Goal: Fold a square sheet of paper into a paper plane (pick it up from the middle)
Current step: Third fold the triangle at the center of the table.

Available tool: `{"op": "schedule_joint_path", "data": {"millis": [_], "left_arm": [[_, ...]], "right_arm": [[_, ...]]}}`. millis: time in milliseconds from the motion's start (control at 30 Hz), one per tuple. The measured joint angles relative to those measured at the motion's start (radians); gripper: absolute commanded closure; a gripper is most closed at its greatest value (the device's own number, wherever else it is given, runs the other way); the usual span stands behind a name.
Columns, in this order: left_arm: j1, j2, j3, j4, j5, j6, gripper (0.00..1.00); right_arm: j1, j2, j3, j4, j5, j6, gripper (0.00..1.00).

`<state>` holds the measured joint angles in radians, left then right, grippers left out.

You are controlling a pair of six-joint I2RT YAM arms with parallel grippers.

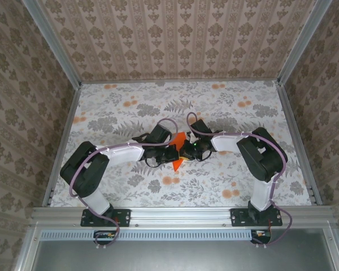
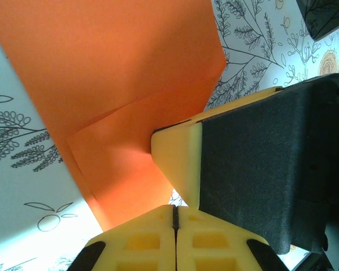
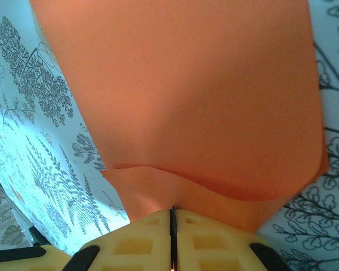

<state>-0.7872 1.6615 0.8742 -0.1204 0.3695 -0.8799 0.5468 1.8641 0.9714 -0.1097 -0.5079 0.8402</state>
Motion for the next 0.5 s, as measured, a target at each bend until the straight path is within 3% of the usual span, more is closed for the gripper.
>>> {"op": "schedule_joint_path", "data": {"millis": [500], "left_arm": [[-0.031, 0.067, -0.03, 0.046, 0.013, -0.034, 0.96]], "right_arm": [[-0.005, 0.0, 0.004, -0.006, 0.0, 0.0, 0.89]]}}
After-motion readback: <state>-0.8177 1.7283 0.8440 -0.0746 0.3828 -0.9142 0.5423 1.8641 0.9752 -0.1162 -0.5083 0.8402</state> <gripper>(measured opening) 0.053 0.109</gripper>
